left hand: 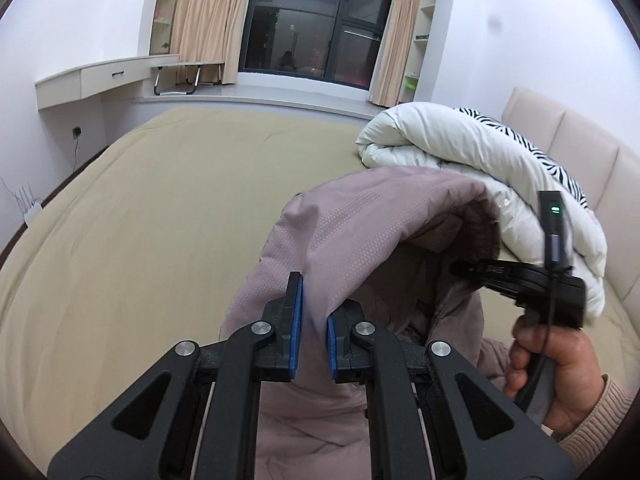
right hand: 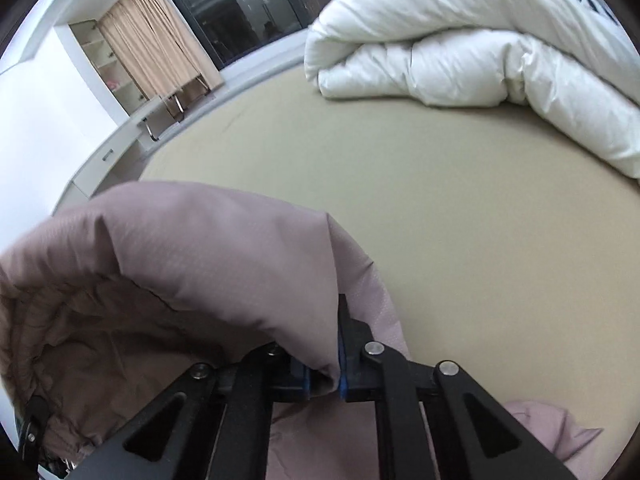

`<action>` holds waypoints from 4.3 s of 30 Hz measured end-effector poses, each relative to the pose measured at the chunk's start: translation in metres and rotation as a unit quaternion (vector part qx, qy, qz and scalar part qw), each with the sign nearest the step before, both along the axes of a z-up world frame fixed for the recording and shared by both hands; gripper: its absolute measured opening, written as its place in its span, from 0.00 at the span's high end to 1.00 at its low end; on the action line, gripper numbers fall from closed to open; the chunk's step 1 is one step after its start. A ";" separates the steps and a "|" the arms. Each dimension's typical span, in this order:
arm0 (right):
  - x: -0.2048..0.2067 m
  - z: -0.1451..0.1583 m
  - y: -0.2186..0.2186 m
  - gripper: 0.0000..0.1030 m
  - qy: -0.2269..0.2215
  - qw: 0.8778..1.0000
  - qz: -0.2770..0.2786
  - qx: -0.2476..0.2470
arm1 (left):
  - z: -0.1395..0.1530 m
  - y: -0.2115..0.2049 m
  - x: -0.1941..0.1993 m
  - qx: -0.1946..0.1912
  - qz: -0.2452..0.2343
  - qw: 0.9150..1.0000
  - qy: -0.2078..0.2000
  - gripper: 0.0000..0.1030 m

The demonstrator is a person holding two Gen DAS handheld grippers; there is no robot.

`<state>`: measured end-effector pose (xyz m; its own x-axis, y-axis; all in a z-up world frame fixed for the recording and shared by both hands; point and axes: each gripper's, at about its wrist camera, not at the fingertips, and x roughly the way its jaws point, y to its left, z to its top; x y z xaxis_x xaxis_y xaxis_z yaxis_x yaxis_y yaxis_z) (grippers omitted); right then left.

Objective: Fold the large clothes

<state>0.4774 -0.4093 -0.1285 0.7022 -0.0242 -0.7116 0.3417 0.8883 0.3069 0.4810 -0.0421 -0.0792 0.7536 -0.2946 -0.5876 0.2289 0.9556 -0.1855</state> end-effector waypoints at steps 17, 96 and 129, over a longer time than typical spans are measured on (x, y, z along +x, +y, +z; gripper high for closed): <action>-0.305 -0.019 0.107 0.37 -0.007 0.990 0.092 -0.110 | -0.061 0.099 -0.244 -0.107 0.017 0.987 0.116 0.92; -0.204 -0.058 0.153 0.60 0.059 0.969 0.192 -0.144 | -0.132 0.068 -0.137 0.007 -0.024 0.985 0.170 0.92; -0.695 -0.012 0.041 0.00 0.078 0.995 -0.017 0.055 | -0.097 0.250 -0.631 -0.035 0.062 0.962 0.263 0.25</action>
<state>-0.2180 -0.3684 -0.1401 0.5824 0.0374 -0.8121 0.4226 0.8395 0.3417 -0.1500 0.2075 -0.1759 0.3901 -0.2748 -0.8788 -0.0292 0.9502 -0.3101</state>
